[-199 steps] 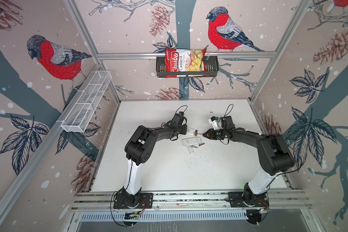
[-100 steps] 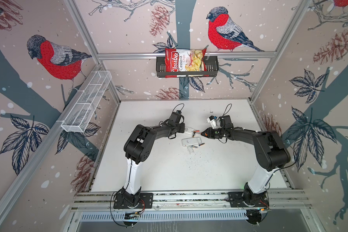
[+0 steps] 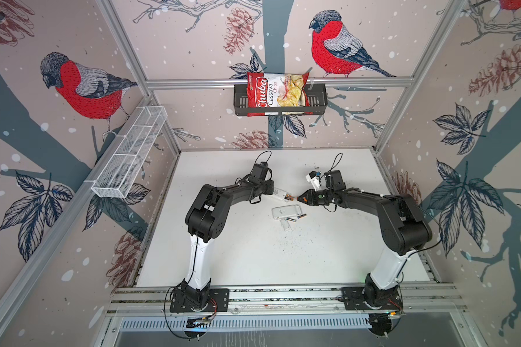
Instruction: Unload the batteries from the remote control
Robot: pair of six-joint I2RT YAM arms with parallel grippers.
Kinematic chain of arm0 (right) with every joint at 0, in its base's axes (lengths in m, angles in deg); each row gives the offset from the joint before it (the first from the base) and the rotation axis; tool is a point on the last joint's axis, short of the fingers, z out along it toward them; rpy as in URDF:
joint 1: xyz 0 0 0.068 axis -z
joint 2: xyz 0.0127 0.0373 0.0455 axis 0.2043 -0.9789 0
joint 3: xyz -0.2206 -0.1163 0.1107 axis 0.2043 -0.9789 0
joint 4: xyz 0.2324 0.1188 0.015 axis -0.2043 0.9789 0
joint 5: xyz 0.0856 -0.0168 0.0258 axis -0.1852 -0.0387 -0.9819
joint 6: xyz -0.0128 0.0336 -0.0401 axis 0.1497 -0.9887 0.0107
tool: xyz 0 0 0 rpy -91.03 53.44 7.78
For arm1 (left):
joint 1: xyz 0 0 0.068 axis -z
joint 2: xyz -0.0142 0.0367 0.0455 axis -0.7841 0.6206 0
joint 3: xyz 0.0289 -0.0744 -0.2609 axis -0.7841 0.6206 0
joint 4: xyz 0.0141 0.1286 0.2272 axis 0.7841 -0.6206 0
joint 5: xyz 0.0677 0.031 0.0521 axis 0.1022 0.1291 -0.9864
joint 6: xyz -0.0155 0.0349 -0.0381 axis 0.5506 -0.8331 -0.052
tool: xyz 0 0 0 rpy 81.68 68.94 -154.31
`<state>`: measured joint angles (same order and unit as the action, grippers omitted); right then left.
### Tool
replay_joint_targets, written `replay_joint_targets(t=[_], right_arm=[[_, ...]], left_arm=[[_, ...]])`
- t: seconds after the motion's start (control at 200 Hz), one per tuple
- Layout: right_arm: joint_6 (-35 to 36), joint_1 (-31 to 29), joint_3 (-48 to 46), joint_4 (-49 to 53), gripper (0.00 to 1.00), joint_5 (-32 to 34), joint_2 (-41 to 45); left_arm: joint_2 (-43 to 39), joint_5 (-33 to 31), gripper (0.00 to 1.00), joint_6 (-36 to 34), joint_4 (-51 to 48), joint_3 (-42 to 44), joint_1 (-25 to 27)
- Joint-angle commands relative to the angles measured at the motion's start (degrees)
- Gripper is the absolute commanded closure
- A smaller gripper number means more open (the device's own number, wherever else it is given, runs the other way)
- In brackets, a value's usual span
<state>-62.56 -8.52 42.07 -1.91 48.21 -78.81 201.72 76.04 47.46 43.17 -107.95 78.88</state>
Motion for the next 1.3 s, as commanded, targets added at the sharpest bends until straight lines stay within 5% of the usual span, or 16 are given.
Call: replay_joint_targets(t=[0.0, 1.296], right_arm=[[1.6, -0.5, -0.4, 1.3, 1.00, -0.3, 1.0], [2.6, -4.6, -2.1, 1.8, 1.00, -0.2, 3.5]], left_arm=[[0.3, 0.6, 0.56, -0.2, -0.6, -0.2, -0.1], [0.3, 1.5, 0.56, 0.9, 1.3, 1.7, -0.4]])
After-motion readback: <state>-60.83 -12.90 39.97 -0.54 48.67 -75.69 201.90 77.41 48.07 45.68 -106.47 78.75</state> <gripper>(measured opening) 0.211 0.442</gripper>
